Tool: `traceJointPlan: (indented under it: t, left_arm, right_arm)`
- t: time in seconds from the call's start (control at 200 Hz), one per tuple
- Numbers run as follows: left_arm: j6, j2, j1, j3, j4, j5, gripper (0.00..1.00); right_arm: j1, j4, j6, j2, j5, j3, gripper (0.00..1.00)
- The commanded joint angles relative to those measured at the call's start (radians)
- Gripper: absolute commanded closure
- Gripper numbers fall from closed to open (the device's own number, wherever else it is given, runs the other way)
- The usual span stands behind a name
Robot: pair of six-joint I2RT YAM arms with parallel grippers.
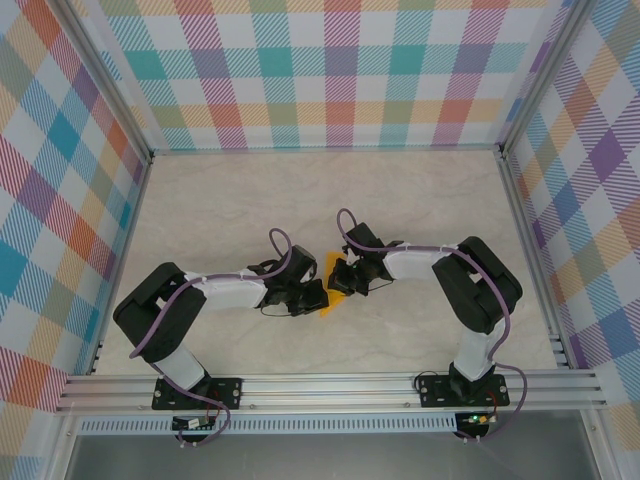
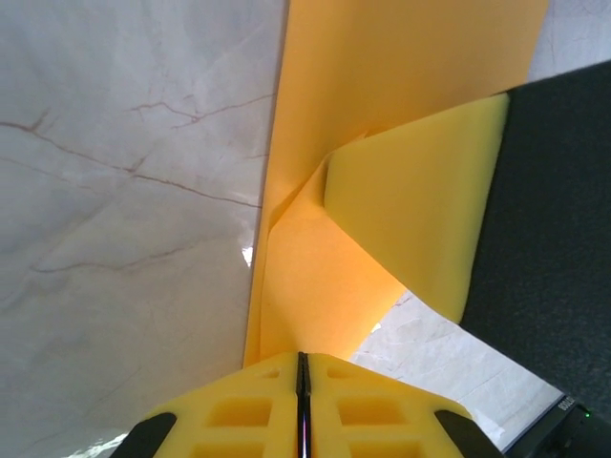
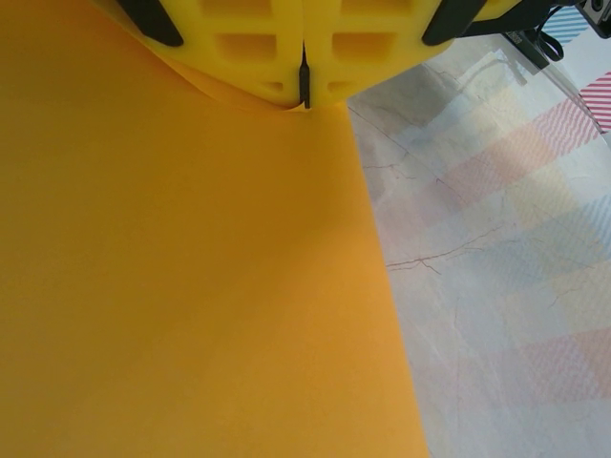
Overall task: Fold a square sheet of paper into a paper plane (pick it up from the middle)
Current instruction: Third fold the triangle at the center of the table.
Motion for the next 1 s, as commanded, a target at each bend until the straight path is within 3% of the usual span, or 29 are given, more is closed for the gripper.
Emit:
traceJointPlan:
  t: [0.0, 0.425, 0.995]
  left_arm:
    - [0.011, 0.012, -0.010, 0.026, -0.038, -0.020, 0.90]
    - [0.014, -0.073, -0.010, 0.017, 0.004, 0.008, 0.89]
    - [0.014, 0.006, -0.015, 0.028, 0.020, 0.022, 0.89]
  right_arm:
    - [0.005, -0.009, -0.001, 0.016, 0.035, 0.020, 0.94]
    - [0.005, -0.004, 0.007, 0.013, 0.043, 0.016, 0.94]
    - [0.005, 0.041, 0.002, -0.019, 0.039, -0.009, 0.95]
